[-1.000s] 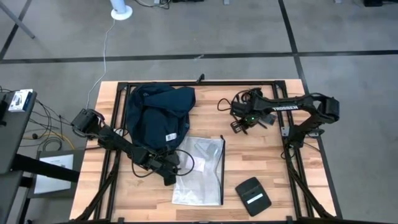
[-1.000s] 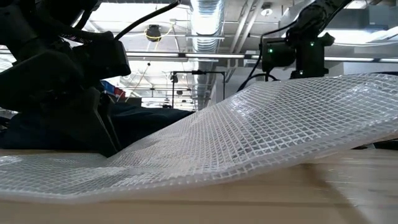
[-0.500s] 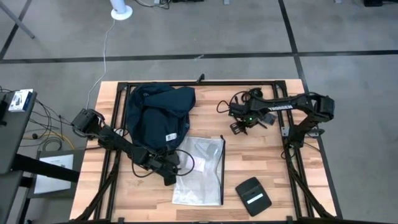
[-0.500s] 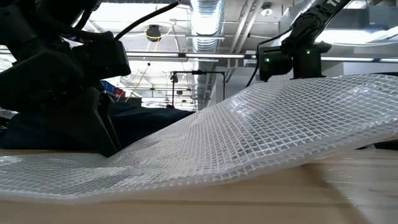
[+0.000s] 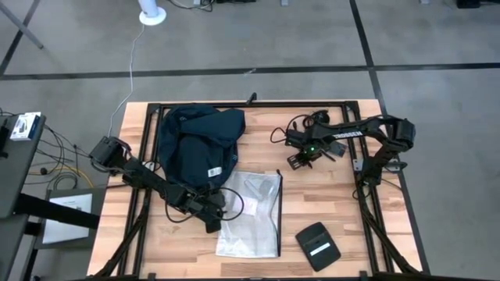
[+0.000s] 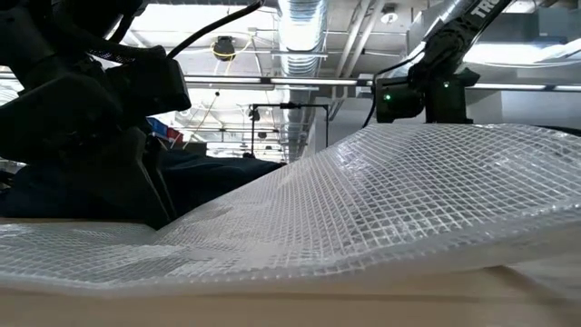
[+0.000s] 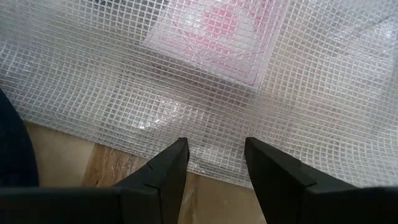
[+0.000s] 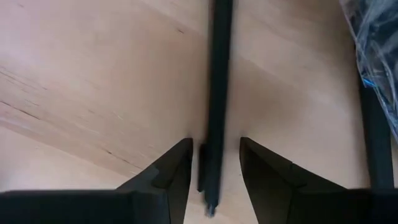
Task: Unpack backpack
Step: Put the right black ballpen into the white zip lock bag
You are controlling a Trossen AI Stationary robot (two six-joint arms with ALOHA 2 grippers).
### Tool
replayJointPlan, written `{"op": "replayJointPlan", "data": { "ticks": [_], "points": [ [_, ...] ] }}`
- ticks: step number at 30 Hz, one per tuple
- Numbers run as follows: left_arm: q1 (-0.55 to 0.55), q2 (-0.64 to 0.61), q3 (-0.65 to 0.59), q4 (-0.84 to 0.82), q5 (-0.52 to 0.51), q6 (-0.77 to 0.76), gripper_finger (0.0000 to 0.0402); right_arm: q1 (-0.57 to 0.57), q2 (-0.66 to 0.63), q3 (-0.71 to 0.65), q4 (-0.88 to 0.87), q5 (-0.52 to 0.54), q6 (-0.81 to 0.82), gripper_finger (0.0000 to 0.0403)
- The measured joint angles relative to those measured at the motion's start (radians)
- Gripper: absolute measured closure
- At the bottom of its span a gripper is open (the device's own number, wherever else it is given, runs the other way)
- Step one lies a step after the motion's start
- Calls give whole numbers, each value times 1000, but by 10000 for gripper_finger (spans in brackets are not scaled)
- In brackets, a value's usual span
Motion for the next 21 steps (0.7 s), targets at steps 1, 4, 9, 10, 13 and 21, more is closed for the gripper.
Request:
{"op": "replayJointPlan", "data": {
  "ticks": [1, 4, 9, 10, 13, 21],
  "points": [
    [0, 0, 0, 0, 0, 0, 250, 2, 9, 4, -3, 1, -2, 275],
    [0, 0, 0, 0, 0, -1, 250, 6, 15, 14, -10, 13, 2, 283],
    [0, 0, 0, 0, 0, 2, 250, 9, -7, 42, -28, 32, -2, 327],
    [0, 0, 0, 0, 1, 2, 250, 9, -7, 47, -25, 34, -8, 339],
    [0, 0, 0, -1, 1, 4, 250, 8, -10, 54, -29, 40, -19, 373],
    [0, 0, 0, -1, 1, 3, 250, 8, -14, 57, -39, 45, -24, 393]
  ]
}}
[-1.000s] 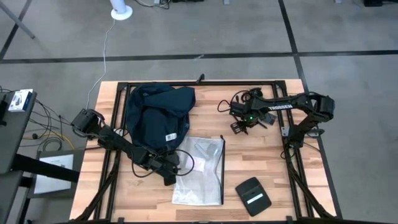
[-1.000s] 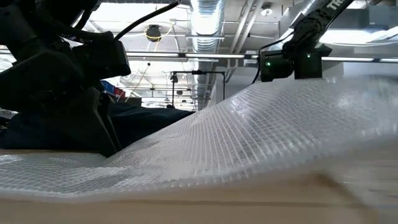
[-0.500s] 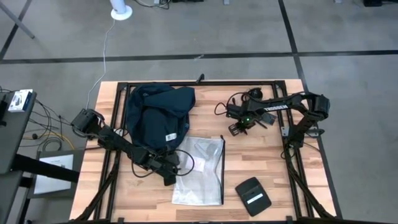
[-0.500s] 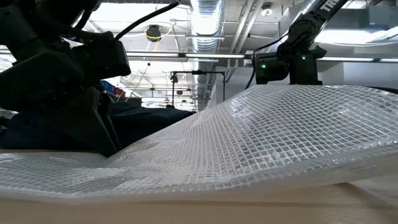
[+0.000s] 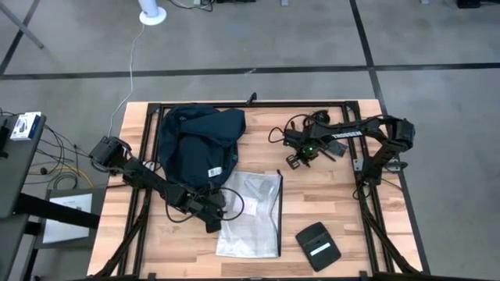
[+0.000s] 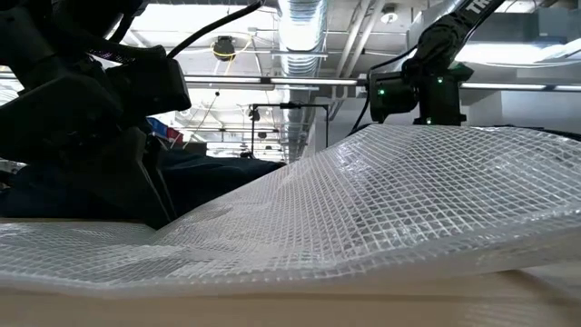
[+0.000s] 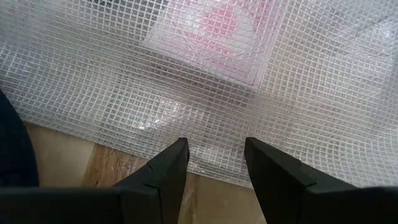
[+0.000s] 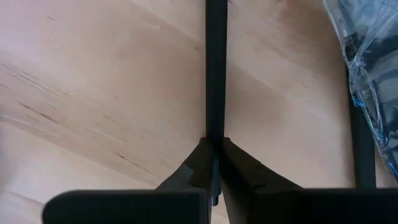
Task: Unpack backpack
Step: Put the right black ballpen into the white zip lock bag
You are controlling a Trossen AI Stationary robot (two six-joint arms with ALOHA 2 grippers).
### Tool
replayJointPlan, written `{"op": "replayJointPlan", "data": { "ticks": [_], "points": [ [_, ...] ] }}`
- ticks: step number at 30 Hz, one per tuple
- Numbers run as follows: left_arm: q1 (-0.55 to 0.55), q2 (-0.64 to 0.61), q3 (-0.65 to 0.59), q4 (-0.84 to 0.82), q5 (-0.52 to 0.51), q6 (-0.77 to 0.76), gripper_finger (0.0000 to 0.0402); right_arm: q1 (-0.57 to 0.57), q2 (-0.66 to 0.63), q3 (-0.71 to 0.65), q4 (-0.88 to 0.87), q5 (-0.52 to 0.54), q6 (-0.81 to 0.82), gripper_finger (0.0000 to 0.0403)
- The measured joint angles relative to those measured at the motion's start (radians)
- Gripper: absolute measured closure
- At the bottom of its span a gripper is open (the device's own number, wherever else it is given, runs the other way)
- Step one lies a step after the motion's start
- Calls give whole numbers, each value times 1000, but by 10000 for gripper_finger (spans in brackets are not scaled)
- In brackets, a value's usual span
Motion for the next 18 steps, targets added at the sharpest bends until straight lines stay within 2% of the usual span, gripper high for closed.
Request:
{"op": "replayJointPlan", "data": {
  "ticks": [7, 12, 18],
  "points": [
    [0, 0, 0, 0, 0, 0, 250, 6, -3, 3, -10, 1, -4, 402],
    [0, 0, 0, 0, 0, 0, 250, 19, -2, 60, -88, 0, -12, 402],
    [0, 0, 0, 0, 0, -6, 250, -6, -1, 77, -24, -2, -16, 388]
  ]
}}
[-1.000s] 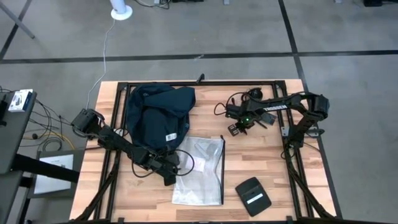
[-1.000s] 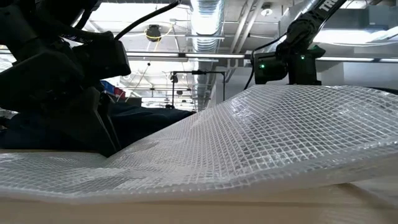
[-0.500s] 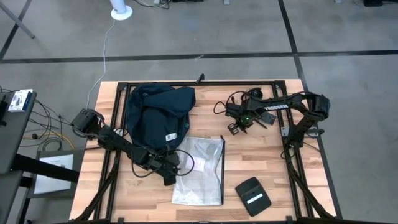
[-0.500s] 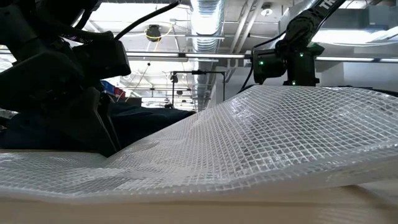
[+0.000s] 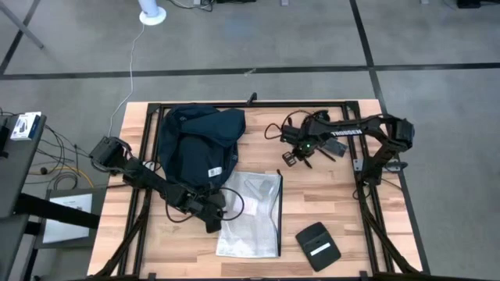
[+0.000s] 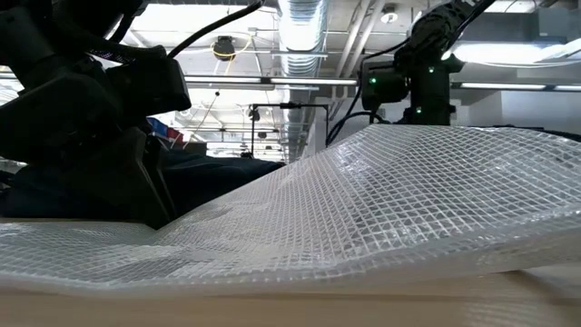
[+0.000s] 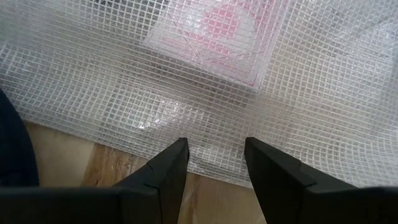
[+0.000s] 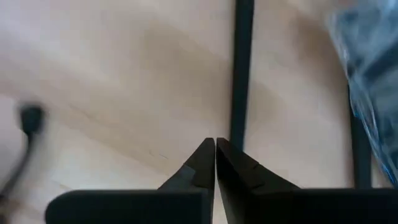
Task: Unpack backpack
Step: Put the right black ballpen into the white zip lock bag
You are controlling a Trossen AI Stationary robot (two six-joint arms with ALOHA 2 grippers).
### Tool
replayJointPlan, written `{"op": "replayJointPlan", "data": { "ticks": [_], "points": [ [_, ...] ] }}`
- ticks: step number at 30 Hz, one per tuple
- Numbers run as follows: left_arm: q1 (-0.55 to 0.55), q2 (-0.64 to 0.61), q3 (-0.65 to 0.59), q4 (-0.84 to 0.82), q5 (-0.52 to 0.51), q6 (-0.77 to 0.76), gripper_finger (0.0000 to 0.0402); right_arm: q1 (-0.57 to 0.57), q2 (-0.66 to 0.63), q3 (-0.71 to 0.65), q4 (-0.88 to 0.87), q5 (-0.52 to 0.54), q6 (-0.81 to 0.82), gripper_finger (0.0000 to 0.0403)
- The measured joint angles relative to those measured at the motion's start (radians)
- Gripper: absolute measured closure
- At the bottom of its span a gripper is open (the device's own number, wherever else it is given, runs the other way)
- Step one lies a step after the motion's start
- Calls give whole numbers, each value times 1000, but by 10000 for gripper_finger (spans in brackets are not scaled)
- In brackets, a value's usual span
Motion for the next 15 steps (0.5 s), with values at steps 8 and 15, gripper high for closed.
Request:
{"op": "replayJointPlan", "data": {
  "ticks": [8, 15],
  "points": [
    [0, 0, 0, 0, 0, -2, 250, -70, 34, 13, 25, -8, -51, 283],
    [0, 0, 0, 1, 0, -3, 250, -76, 112, 17, 31, -10, -89, 265]
  ]
}}
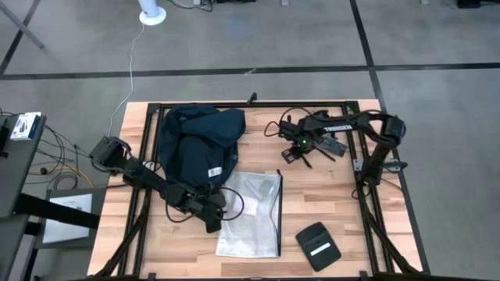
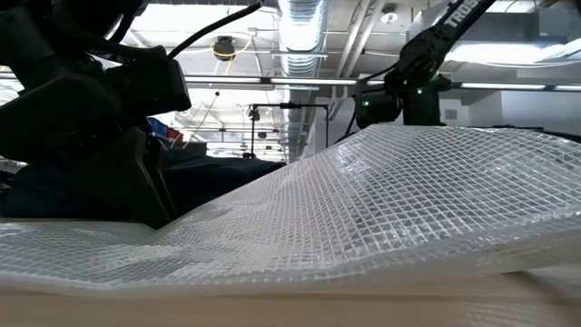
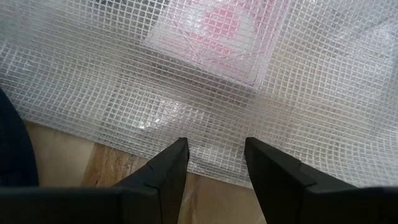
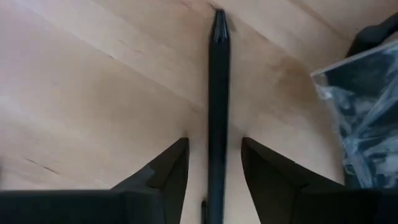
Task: Unpack backpack
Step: Put the right black ballpen into the white zip lock bag
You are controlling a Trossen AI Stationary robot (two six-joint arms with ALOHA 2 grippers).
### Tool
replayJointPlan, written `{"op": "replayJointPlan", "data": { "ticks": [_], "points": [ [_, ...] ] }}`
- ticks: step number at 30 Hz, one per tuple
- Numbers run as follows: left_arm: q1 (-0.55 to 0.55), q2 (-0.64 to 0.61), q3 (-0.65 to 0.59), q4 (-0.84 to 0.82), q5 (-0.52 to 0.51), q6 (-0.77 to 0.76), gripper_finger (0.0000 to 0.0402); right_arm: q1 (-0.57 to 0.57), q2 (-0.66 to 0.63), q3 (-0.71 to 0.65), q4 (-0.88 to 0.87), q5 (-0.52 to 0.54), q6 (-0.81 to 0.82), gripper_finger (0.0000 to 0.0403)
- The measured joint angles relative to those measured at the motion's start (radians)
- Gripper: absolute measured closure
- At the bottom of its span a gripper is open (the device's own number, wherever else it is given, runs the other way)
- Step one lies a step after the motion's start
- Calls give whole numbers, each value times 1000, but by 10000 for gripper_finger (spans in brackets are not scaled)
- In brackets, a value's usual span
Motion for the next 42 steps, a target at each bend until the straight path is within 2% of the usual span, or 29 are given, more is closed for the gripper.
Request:
{"op": "replayJointPlan", "data": {
  "ticks": [3, 8, 10, 15, 25, 31, 36, 39, 42],
  "points": [
    [0, 0, 0, 0, 0, -4, 250, 0, 23, 2, -1, -1, -8, 288],
    [0, 0, 0, 0, 0, -6, 250, 17, 27, 6, 4, 5, -13, 369],
    [0, 0, 0, 0, 0, -7, 250, 24, 29, 12, -1, 11, -20, 389],
    [0, 0, 0, 0, 0, -7, 250, 42, 34, 50, -34, 25, -21, 381],
    [0, 0, 0, -1, 0, -8, 250, 94, 36, 174, -147, 58, -35, 396],
    [0, 0, 1, -2, 0, -8, 250, 143, -9, 190, -218, 58, -1, 397],
    [0, 0, 1, -3, 0, -15, 250, 281, -132, 164, -259, 41, 92, 396],
    [0, 0, 1, -4, 0, -15, 250, 395, -211, 134, -263, -14, 224, 396],
    [0, 0, 1, -4, -1, -4, 250, 530, -238, 122, -261, -64, 371, 396]
  ]
}}
